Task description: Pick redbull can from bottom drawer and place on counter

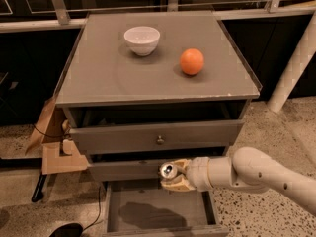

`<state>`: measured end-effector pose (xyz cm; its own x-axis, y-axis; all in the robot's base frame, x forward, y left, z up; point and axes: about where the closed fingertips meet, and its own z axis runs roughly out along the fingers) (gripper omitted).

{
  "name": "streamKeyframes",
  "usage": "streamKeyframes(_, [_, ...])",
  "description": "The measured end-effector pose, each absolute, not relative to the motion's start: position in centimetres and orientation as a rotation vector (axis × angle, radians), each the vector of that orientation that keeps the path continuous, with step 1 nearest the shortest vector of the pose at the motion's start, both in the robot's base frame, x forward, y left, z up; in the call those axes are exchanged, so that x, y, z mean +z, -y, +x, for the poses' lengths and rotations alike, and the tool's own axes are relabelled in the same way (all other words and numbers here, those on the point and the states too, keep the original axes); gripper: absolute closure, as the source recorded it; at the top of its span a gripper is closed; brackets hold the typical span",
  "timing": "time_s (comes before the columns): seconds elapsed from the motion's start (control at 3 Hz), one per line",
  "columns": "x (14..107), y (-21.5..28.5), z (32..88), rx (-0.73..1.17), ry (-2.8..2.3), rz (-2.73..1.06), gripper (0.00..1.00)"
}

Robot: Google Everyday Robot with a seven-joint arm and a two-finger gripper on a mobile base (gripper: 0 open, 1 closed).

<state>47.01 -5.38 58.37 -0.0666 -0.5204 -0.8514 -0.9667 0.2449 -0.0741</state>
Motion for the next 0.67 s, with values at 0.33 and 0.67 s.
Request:
streamKeyframes(0.33, [65.5, 5.0, 46.7, 0.759, -1.636, -1.312, 1.0])
streamKeyframes(0.67, [76.8, 3.7, 46.8, 0.758, -1.509, -1.313, 1.0])
